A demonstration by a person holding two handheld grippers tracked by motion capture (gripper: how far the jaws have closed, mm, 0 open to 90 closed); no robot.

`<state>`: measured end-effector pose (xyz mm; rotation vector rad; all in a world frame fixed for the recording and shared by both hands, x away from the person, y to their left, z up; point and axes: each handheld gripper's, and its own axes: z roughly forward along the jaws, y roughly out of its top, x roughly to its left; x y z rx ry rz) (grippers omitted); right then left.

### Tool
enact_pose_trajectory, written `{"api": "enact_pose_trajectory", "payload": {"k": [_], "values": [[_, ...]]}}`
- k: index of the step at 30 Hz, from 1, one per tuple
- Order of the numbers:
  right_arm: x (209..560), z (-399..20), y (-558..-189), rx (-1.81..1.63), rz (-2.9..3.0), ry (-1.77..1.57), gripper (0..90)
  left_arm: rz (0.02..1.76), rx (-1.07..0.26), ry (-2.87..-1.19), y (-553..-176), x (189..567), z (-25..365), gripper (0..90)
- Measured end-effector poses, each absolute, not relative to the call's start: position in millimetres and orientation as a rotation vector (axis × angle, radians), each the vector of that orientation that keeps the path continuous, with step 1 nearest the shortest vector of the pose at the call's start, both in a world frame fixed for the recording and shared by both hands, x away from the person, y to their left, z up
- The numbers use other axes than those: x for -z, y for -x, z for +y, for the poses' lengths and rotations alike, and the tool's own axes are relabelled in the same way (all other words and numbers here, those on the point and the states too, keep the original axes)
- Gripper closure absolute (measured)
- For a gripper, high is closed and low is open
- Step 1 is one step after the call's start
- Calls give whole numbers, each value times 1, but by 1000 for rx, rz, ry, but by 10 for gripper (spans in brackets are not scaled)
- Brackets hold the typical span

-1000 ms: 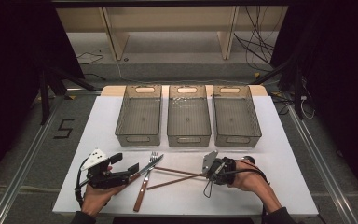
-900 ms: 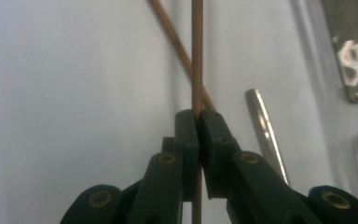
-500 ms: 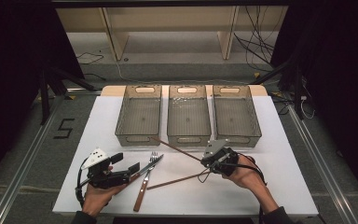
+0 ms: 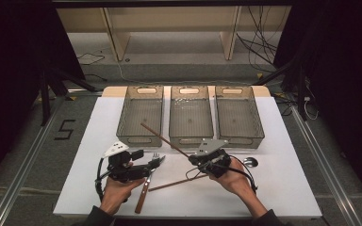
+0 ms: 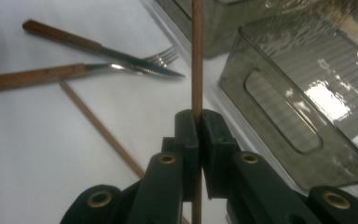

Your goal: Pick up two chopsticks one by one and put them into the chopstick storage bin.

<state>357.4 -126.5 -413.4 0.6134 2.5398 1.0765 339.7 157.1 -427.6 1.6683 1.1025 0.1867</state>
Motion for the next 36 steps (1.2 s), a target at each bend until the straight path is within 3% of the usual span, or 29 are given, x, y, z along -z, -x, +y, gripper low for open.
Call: {"api": "enact_pose_trajectory", "payload": {"k": [9,19,30,36], "values": [[416,-118,-352,-1159,2511,-639,862,1131,-66,-1618,-360,421,135,268],[418,-114,-350,-1216,2490,-643,862,1121,20,-1595,-367,420,127,465],[421,-111,-347,-1275,2480,-640,861,1104,136,-1530,-371,425,128,741],[422,-112,-348,-1304,2480,-649,846,1094,218,-1496,-373,423,130,815]]}}
